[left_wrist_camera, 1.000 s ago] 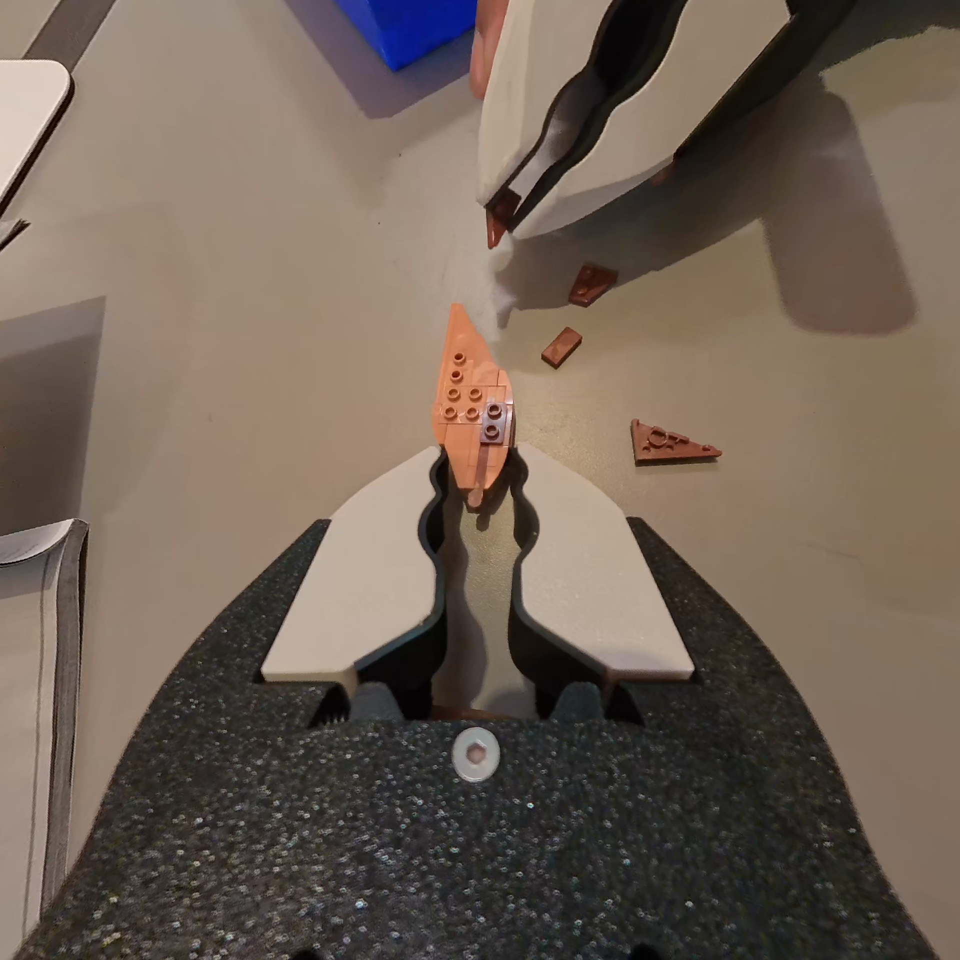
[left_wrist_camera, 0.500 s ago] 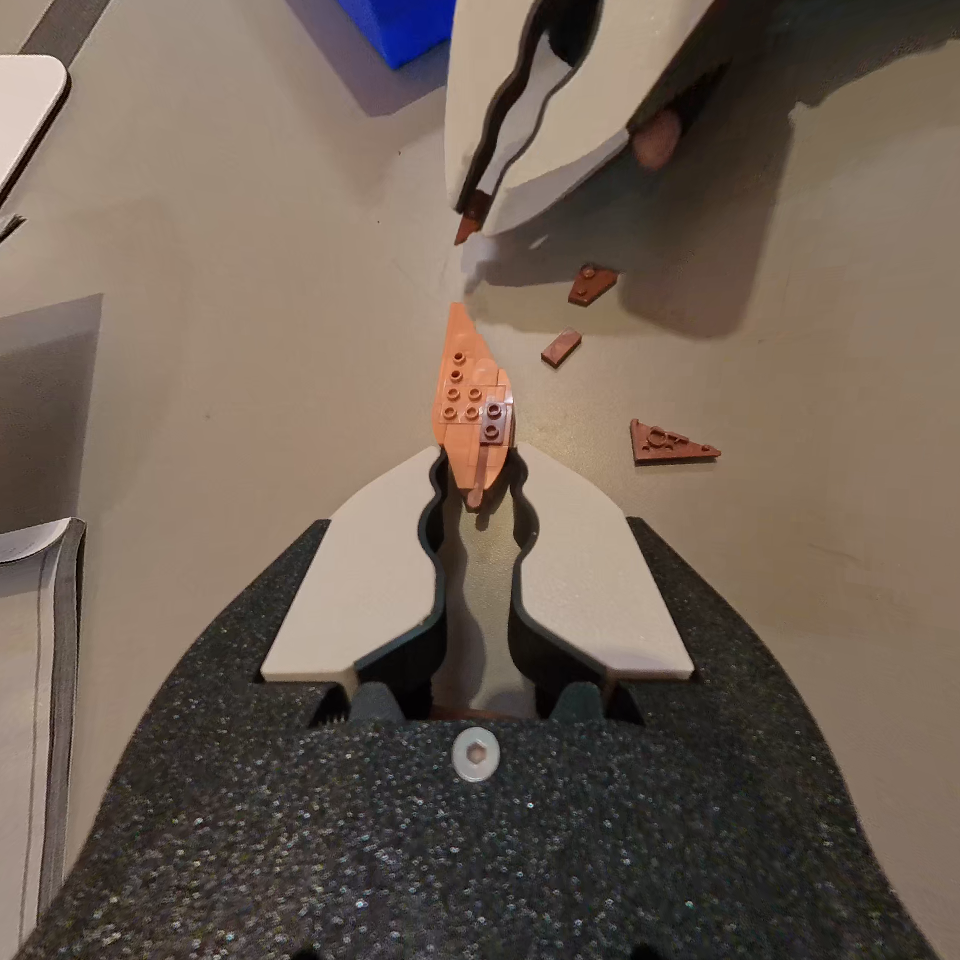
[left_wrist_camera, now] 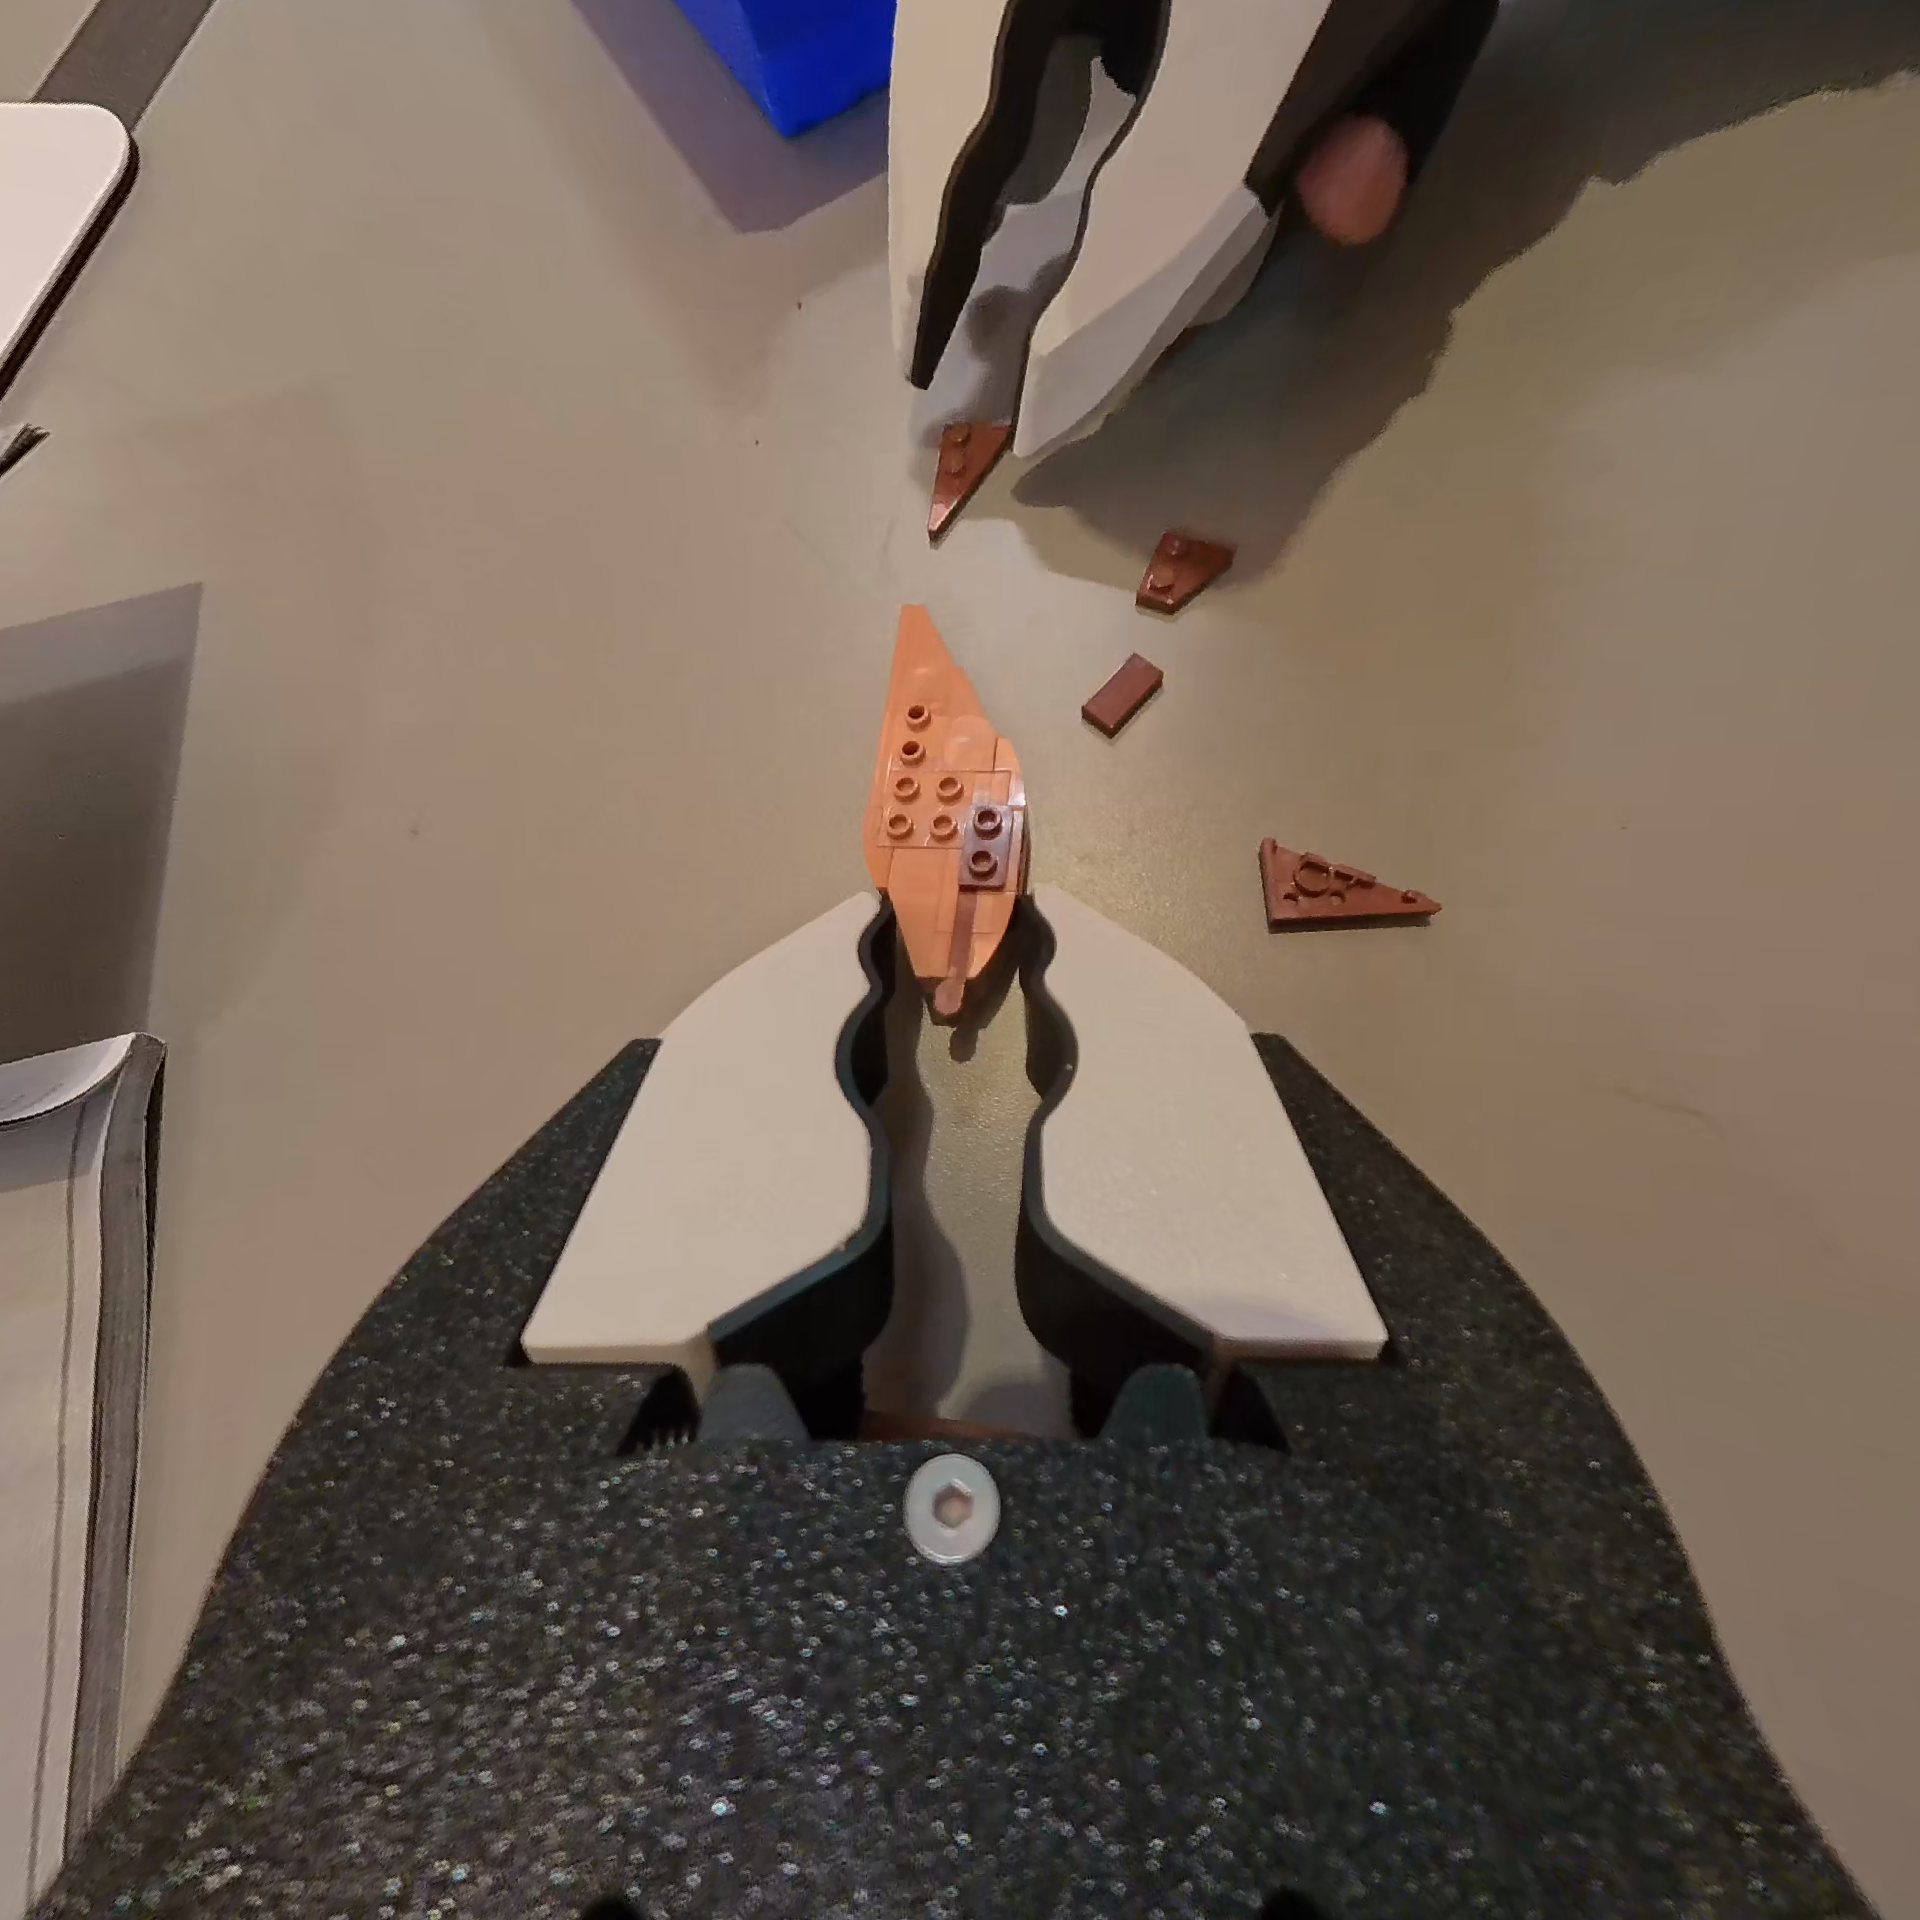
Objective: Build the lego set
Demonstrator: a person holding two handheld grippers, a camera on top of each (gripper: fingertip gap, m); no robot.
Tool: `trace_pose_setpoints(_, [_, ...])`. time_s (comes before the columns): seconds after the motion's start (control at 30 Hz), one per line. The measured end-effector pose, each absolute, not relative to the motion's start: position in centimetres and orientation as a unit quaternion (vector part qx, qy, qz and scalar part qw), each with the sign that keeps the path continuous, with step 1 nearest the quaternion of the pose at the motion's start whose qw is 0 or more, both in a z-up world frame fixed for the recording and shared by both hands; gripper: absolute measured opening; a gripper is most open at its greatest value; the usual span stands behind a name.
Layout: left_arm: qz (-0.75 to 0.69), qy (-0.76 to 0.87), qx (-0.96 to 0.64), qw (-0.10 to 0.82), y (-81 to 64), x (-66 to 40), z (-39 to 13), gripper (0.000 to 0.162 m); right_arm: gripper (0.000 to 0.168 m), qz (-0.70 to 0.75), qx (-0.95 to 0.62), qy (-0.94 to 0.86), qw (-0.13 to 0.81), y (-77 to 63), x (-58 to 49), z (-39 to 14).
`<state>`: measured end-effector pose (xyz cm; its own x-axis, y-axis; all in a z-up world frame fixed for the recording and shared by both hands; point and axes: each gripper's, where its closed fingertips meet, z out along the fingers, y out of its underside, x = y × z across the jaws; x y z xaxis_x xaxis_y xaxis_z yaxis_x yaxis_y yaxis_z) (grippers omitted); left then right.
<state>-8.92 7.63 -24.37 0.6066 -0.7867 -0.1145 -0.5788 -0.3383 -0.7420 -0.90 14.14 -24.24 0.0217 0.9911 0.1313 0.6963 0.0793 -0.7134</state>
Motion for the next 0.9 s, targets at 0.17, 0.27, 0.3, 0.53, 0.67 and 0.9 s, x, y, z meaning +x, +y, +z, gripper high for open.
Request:
trace_pose_setpoints(0.17, [-0.133,0.423,-0.807,0.39,7.6,-8.9,-24.4,0.022,0.024,0.218,-0.641,-0.665,0.315,14.3,-0.7,-24.7])
trace_pose_setpoints(0.27, [-0.133,0.423,-0.807,0.39,7.6,-8.9,-24.4,0.022,0.023,0.217,-0.643,-0.665,0.313,14.4,-0.6,-24.7])
trace_pose_setpoints(0.3, [-0.133,0.423,-0.807,0.39,7.6,-8.9,-24.4,0.022,0.023,0.217,-0.643,-0.664,0.313,14.4,-0.6,-24.7])
trace_pose_setpoints(0.53, [-0.134,0.422,-0.807,0.39,7.6,-8.9,-24.4,0.022,0.022,0.217,-0.647,-0.663,0.308,14.4,-0.5,-24.8])
trace_pose_setpoints(0.67, [-0.134,0.422,-0.807,0.39,7.6,-8.9,-24.4,0.022,0.018,0.222,-0.654,-0.659,0.296,14.1,-0.4,-24.9])
trace_pose_setpoints(0.9, [-0.134,0.422,-0.807,0.39,7.6,-8.9,-24.4,0.022,0.022,0.24,-0.621,-0.69,0.284,11.7,-1.2,-24.7])
